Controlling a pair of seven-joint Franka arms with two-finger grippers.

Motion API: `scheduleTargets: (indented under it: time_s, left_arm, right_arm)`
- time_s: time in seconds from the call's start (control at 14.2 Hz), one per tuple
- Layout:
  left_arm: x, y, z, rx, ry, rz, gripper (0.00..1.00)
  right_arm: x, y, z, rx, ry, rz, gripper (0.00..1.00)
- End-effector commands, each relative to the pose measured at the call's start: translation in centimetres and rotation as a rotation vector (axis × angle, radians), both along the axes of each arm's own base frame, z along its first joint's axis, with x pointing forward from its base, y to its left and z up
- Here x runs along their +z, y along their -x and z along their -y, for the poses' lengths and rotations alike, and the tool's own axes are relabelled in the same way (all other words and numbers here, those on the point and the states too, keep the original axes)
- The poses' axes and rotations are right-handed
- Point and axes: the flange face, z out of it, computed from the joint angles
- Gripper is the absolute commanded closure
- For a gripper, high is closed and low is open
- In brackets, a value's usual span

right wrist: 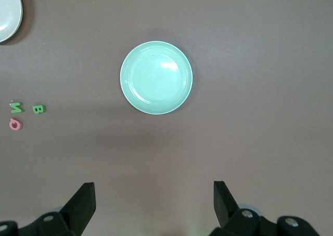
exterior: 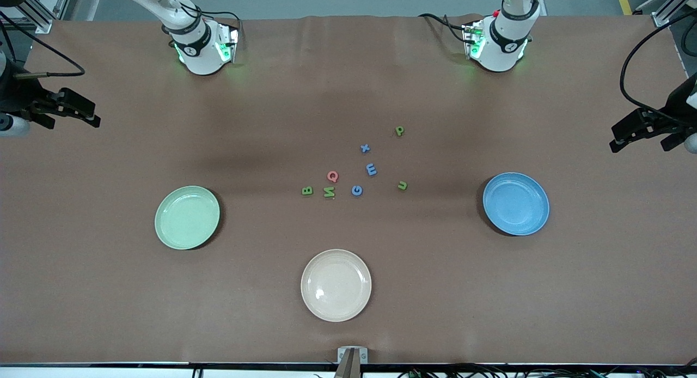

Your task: Sort upper and lower case letters into plates

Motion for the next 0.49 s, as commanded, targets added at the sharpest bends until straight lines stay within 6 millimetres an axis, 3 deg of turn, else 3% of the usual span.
scheduleTargets:
  time_s: [0.0, 0.28, 0.42]
  left_arm:
    - [0.3, 0.0, 0.2, 0.001, 0.016, 0.009, 0.0]
    - [0.0, -0.1, 0.6, 0.007, 0.018, 0.003, 0.0]
    - [-1.0, -0.5, 1.8, -0.017, 0.02, -0.016, 0.0]
  right_arm:
    - [0.2, 0.4, -0.4, -0.02, 0.0, 0.004, 0.0]
    - [0.1, 0.4, -0.5, -0.037, 0.001, 0.002, 0.0]
    - [0.2, 0.3, -0.4, -0.038, 0.001, 0.002, 0.0]
